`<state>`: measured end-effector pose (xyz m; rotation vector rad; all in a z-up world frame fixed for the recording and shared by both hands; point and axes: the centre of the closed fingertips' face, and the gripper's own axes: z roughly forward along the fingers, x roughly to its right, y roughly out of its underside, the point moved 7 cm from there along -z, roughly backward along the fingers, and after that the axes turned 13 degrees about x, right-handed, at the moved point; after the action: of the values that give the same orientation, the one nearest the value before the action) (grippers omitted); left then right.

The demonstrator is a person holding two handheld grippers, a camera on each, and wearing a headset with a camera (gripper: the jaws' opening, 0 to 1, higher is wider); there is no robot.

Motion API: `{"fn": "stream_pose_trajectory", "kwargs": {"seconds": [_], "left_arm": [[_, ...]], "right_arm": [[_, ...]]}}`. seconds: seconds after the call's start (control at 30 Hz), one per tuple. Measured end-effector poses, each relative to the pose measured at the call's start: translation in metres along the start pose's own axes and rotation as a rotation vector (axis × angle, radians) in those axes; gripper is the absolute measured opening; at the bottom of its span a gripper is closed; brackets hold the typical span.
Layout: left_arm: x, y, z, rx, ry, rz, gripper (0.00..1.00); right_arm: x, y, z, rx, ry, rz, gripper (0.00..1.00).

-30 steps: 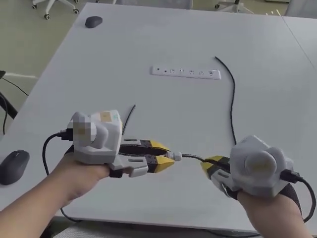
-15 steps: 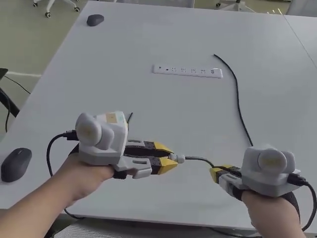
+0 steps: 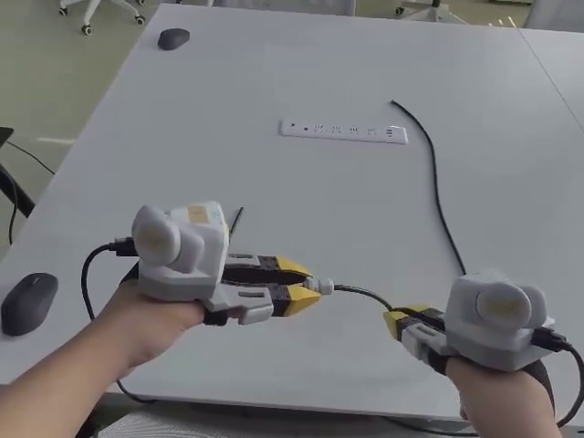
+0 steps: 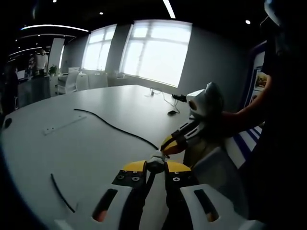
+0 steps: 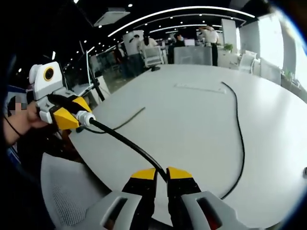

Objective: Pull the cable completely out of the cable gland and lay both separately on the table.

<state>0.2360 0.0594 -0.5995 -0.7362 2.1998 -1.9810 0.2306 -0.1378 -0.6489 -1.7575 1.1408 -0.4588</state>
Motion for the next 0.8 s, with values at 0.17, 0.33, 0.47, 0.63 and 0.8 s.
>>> {"fn": "stream_pose_trajectory", "kwargs": {"seconds": [0.17, 0.33, 0.47, 0.63, 0.8], "left_arm": [[-0.001, -0.003, -0.003, 0.015, -0.010, -0.002, 0.15], [0.002, -0.002, -0.004, 0.002, -0.009, 0.007, 0.15], [0.004, -0.002, -0.003, 0.000, -0.004, 0.005, 0.15], [0.004, -0.001, -0.004, -0.008, -0.004, 0.012, 0.15], [0.005, -0.001, -0.004, -0.013, -0.001, 0.011, 0.15]], "right_arm": [[-0.004, -0.012, -0.010, 0.017, -0.048, -0.129, 0.04], [-0.026, -0.031, -0.015, 0.030, -0.124, -0.309, 0.10], [-0.057, -0.047, -0.010, 0.056, -0.199, -0.488, 0.15], [-0.078, -0.052, -0.001, 0.069, -0.235, -0.533, 0.12], [-0.084, -0.052, 0.005, 0.058, -0.259, -0.622, 0.08]]}}
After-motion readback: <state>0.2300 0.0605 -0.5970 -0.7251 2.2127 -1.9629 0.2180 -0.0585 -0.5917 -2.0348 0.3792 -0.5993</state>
